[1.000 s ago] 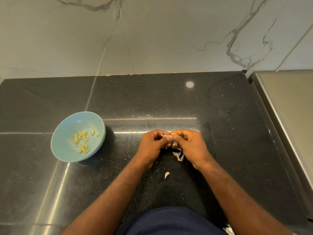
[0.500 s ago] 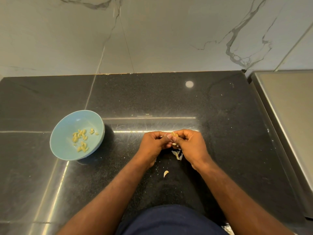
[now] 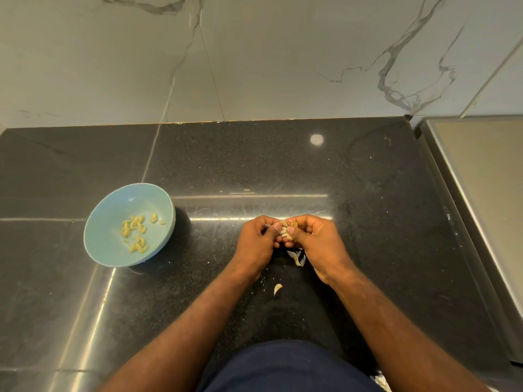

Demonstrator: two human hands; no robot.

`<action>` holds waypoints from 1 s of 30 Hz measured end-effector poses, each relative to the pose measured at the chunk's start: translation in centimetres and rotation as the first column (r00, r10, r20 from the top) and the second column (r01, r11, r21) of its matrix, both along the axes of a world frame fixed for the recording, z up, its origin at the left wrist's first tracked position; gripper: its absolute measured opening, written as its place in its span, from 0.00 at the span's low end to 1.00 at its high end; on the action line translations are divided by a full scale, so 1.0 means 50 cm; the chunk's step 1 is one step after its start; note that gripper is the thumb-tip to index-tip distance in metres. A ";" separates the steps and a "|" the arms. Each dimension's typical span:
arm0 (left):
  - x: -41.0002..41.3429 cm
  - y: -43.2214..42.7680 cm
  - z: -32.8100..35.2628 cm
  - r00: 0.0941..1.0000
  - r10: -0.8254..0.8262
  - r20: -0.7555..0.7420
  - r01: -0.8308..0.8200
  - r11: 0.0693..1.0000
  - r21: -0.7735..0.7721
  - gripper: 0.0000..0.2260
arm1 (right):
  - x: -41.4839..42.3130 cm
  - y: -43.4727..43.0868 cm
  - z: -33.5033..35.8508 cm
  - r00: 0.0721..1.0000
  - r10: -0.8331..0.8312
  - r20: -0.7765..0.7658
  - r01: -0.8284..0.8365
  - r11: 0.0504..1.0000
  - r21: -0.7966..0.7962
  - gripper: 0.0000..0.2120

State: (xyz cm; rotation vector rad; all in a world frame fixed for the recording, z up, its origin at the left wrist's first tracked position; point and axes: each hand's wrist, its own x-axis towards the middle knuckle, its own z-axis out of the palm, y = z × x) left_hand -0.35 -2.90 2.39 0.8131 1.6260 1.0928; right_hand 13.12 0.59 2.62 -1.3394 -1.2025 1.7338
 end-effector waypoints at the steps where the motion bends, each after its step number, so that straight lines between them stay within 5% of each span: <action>1: 0.000 0.000 0.000 1.000 0.011 0.022 -0.011 1.000 -0.003 0.07 | -0.001 -0.001 0.001 1.000 -0.003 -0.015 0.003 1.000 0.000 0.06; 6: 0.002 0.003 0.006 0.992 0.052 0.119 -0.050 0.999 -0.012 0.06 | 0.005 0.001 0.007 0.995 -0.039 -0.089 0.033 0.997 -0.066 0.06; 12: -0.024 0.001 0.007 0.996 -0.033 -0.081 0.034 0.999 0.012 0.04 | 0.023 0.016 0.002 0.929 0.031 0.369 -0.125 0.964 0.234 0.07; 17: -0.044 -0.007 0.001 0.960 -0.186 -0.210 0.185 0.982 -0.027 0.11 | 0.035 0.023 0.018 0.846 0.056 0.530 -0.256 0.914 0.314 0.15; 26: -0.048 -0.027 -0.002 0.980 -0.092 -0.178 0.095 0.995 0.009 0.09 | 0.050 0.014 0.031 0.803 -0.031 0.596 -0.253 0.887 0.387 0.13; 30: -0.049 -0.048 -0.034 0.918 0.030 -0.394 0.006 0.996 0.089 0.17 | 0.059 0.010 0.028 0.741 -0.034 0.670 -0.300 0.877 0.376 0.12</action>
